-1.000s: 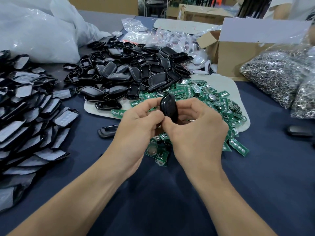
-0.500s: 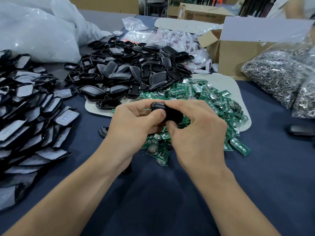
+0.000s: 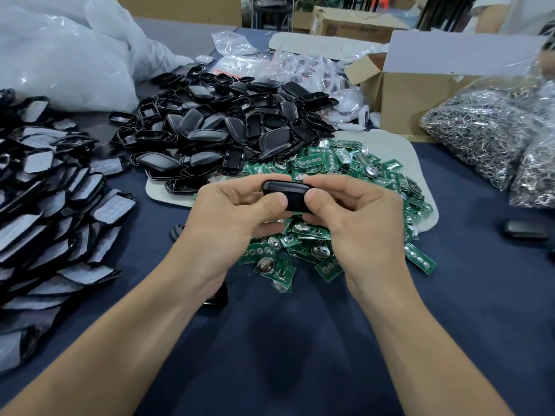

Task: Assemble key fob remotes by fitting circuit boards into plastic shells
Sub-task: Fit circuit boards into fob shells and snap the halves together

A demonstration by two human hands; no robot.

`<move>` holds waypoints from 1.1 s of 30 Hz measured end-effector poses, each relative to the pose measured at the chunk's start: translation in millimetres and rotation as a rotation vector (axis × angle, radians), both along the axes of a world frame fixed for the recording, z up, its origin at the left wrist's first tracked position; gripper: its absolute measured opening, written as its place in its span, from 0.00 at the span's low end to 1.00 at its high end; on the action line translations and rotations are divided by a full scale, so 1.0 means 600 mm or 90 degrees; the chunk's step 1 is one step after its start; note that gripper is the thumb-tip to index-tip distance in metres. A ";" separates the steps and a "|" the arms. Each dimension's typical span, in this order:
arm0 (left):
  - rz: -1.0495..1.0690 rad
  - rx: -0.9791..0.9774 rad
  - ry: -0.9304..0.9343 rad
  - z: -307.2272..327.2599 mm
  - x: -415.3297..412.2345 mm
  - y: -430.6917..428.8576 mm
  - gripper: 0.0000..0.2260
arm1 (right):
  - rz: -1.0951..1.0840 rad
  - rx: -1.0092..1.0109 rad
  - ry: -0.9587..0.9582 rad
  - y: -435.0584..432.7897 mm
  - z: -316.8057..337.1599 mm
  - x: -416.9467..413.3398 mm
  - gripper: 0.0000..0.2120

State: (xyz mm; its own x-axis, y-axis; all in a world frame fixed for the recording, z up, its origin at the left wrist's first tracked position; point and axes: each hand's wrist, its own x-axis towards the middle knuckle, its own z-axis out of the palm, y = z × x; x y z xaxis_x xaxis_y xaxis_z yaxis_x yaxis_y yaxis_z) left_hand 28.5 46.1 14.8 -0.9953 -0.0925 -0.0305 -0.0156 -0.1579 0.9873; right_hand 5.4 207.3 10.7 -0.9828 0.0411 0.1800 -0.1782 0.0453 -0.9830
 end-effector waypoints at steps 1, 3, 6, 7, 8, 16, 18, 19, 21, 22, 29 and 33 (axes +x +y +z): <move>0.005 -0.019 -0.005 0.001 0.001 -0.001 0.09 | -0.006 0.011 0.010 0.000 -0.001 0.000 0.10; 0.016 -0.044 -0.006 0.003 0.001 -0.003 0.07 | -0.013 0.027 0.023 -0.003 -0.001 0.001 0.10; 0.028 -0.025 0.007 0.005 0.002 -0.004 0.06 | -0.016 0.052 0.048 -0.004 0.001 0.004 0.09; 0.027 -0.014 0.014 0.006 0.002 -0.004 0.07 | -0.016 0.059 0.061 -0.003 0.001 0.004 0.09; 0.025 -0.005 0.023 0.007 0.002 -0.004 0.09 | -0.015 0.064 0.076 -0.002 0.002 0.004 0.10; 0.017 0.005 0.062 0.008 0.001 -0.004 0.11 | 0.064 0.005 0.072 0.009 0.006 -0.003 0.13; 0.014 -0.003 0.069 0.010 0.002 -0.004 0.11 | 0.075 -0.013 0.067 0.009 0.006 -0.002 0.14; 0.015 -0.008 0.075 0.010 0.003 -0.005 0.12 | 0.076 -0.027 0.061 0.009 0.006 -0.002 0.14; 0.024 -0.018 0.092 0.010 0.005 -0.004 0.12 | 0.079 -0.052 0.043 0.007 0.006 0.000 0.14; 0.034 -0.023 0.101 0.010 0.006 -0.003 0.12 | 0.082 -0.064 0.031 0.006 0.006 0.001 0.14; 0.074 -0.028 0.146 0.013 0.007 0.005 0.14 | 0.106 -0.182 -0.105 0.006 0.009 0.003 0.07; 0.079 -0.013 0.142 0.015 0.007 0.005 0.12 | 0.111 -0.240 -0.185 0.003 0.011 0.003 0.05</move>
